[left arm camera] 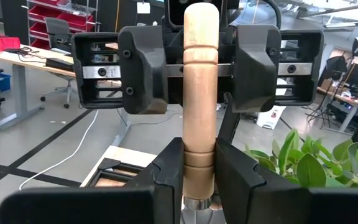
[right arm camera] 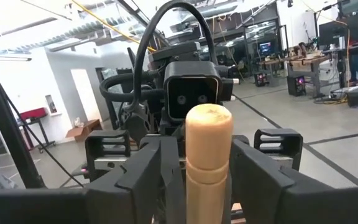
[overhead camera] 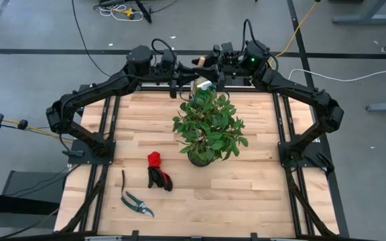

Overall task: Pick & Place Garden tools in Gardening bag
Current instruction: Put the brown hand trowel into the gardening bag

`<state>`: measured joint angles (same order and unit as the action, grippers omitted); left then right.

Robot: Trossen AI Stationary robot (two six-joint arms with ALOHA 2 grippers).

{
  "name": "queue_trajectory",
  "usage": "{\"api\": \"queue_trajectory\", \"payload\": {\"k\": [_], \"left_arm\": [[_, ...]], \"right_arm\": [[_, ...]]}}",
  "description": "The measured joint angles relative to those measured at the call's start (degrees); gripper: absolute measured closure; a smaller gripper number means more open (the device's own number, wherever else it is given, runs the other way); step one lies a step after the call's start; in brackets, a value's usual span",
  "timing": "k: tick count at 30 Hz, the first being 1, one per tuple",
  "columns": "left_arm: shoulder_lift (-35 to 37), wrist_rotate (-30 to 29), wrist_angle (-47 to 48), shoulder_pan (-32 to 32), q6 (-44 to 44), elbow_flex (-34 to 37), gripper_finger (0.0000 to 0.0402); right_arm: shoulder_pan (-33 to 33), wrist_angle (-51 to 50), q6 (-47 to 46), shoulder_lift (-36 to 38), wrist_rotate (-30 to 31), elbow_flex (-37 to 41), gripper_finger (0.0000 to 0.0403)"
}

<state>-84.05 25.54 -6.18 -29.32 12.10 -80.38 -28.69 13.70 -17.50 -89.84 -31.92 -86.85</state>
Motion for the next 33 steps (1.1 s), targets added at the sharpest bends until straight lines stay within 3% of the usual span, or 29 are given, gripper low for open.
{"api": "queue_trajectory", "payload": {"k": [33], "left_arm": [[0.0, -3.48, 0.0, -0.13, -0.99, 0.0, 0.0325]], "right_arm": [[-0.03, -1.86, 2.84, 0.04, 4.5, 0.0, 0.0327]]}}
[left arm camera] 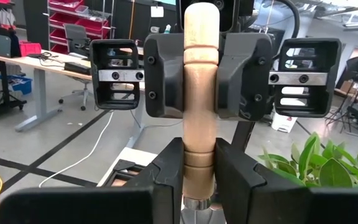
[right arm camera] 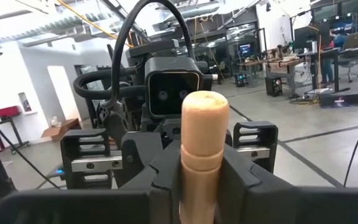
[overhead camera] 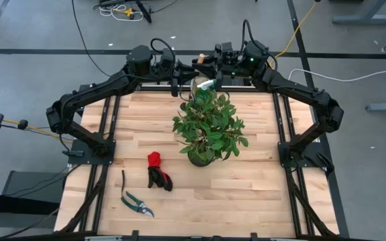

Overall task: Pick & Place Garden tools in Gardening bag
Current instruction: Put the brown hand trowel into the gardening bag

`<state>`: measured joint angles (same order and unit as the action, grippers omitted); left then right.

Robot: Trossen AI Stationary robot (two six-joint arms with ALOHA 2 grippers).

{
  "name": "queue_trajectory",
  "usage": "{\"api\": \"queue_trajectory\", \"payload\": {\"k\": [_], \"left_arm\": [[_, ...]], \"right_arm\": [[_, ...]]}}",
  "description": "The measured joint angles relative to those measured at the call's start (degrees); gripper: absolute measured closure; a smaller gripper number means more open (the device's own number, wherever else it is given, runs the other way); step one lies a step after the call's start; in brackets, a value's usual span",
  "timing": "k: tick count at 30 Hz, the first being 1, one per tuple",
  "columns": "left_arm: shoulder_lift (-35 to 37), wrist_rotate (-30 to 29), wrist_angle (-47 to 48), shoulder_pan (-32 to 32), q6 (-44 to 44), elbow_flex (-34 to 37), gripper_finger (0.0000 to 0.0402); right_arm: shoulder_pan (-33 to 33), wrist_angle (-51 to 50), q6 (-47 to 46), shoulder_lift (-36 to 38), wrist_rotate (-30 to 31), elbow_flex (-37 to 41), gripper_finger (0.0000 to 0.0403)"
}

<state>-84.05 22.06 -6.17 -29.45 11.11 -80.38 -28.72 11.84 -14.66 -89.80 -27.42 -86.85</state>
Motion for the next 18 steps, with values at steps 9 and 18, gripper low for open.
{"api": "queue_trajectory", "payload": {"k": [9, 18], "left_arm": [[0.0, 0.04, 0.02, 0.0, 0.0, 0.0, 0.0323], [0.0, 0.02, 0.02, 0.0, 0.04, 0.0, 0.0304]], "right_arm": [[-0.01, 0.0, 0.13, 0.0, -0.02, 0.0, 0.0327], [0.0, 0.0, 0.19, 0.0, -0.01, 0.0, 0.0341]]}}
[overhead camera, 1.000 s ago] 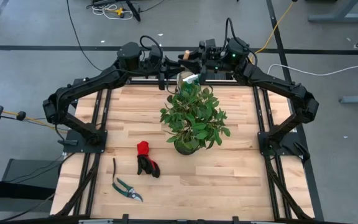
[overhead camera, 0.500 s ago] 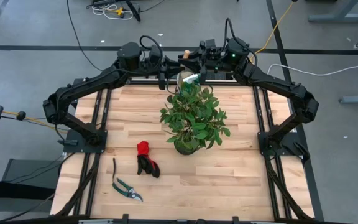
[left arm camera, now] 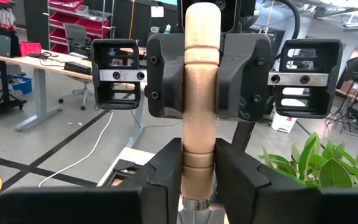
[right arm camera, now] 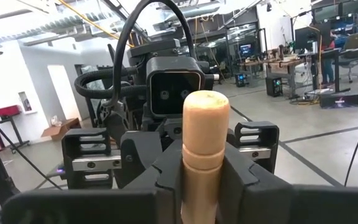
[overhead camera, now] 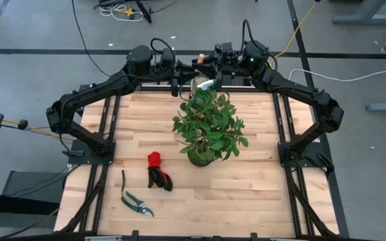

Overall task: Pick & Place Garden tools in Gardening bag
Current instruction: Put the brown hand trowel into the gardening bag

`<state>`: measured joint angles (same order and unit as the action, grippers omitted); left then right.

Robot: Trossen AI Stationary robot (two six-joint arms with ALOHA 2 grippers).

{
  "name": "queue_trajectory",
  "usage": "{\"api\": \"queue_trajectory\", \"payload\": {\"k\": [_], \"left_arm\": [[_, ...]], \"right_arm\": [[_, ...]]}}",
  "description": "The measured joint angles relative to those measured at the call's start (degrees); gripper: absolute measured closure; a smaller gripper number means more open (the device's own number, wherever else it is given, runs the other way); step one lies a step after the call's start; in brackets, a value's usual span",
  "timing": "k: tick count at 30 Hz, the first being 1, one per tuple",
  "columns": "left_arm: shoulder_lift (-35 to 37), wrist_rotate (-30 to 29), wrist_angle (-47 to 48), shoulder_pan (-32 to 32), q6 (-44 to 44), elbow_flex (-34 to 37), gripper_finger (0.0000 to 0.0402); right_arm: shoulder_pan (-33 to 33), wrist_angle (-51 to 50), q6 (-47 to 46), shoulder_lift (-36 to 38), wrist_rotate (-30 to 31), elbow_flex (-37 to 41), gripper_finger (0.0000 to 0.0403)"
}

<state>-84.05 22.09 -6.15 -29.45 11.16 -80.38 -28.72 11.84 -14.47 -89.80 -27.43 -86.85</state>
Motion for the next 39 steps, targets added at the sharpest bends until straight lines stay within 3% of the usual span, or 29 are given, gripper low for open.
{"api": "queue_trajectory", "payload": {"k": [25, 39], "left_arm": [[2.37, -1.92, 0.84, -1.16, 0.17, -0.04, 0.0199], [9.27, -1.8, 5.58, -5.83, 0.13, -0.07, 0.0225]], "right_arm": [[-0.07, 0.04, -0.01, 0.0, -0.54, 0.0, 0.0342], [-2.54, -1.46, 1.8, 1.56, -2.05, 0.0, 0.0342]]}}
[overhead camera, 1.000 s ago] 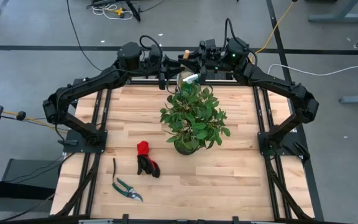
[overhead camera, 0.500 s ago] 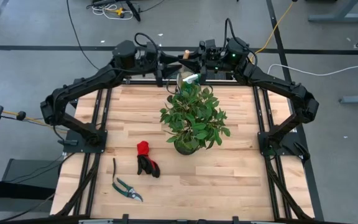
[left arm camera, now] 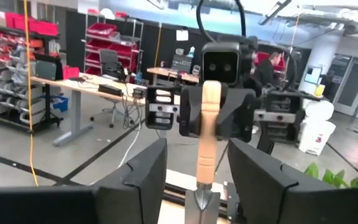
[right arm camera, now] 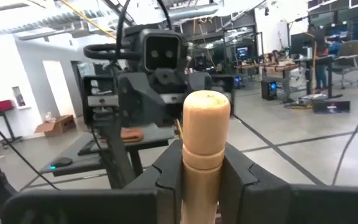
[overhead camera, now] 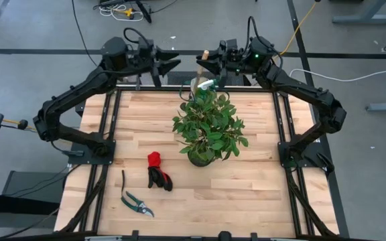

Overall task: Pick & Place Garden tools in Gardening bag
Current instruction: Put the brown hand trowel into the gardening bag

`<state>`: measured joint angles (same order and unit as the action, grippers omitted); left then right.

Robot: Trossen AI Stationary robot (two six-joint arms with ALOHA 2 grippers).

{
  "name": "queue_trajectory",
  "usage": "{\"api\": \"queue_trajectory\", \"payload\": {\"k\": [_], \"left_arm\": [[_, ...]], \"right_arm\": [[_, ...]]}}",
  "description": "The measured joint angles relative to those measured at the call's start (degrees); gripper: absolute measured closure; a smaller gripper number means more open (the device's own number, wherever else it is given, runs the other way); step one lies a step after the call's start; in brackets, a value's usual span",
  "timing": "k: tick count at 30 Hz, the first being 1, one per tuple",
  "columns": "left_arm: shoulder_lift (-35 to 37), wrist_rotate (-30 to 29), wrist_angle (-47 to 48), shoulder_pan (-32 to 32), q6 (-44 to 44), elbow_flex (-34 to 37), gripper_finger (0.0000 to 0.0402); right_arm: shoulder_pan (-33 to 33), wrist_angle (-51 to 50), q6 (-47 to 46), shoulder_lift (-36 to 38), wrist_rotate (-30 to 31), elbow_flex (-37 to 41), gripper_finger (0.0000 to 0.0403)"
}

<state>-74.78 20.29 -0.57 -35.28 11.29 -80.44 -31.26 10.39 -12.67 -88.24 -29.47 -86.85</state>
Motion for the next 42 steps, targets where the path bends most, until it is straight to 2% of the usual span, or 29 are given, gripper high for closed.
{"api": "queue_trajectory", "payload": {"k": [4, 14, 23, 30, 37, 42], "left_arm": [[0.52, -0.06, 0.01, -0.97, 0.14, 0.0, 0.0245], [0.7, 0.5, 1.38, -2.93, 2.32, 0.0, 0.0331], [0.7, 0.52, 1.44, -2.91, 1.11, 0.0, 0.0392], [0.7, 0.51, 1.44, -2.91, 0.84, 0.02, 0.0395], [0.7, 0.31, 1.79, -2.91, -4.86, 0.07, 0.0398], [0.7, -1.12, 2.1, -2.91, -5.83, 0.07, 0.0398]], "right_arm": [[-1.33, -2.95, 0.74, 0.74, -0.11, 0.0, 0.0342], [-4.6, -10.73, 8.51, 4.24, 0.08, 0.0, 0.0342], [-5.19, -17.89, 17.09, 6.05, 1.83, 0.02, 0.0342], [-5.19, -20.73, 20.6, 6.05, 1.54, 0.02, 0.0343], [-5.21, -24.51, 25.34, 6.05, 1.44, 0.02, 0.0344], [-6.16, -19.45, 24.87, 7.18, -0.93, 6.51, 0.0345]]}}
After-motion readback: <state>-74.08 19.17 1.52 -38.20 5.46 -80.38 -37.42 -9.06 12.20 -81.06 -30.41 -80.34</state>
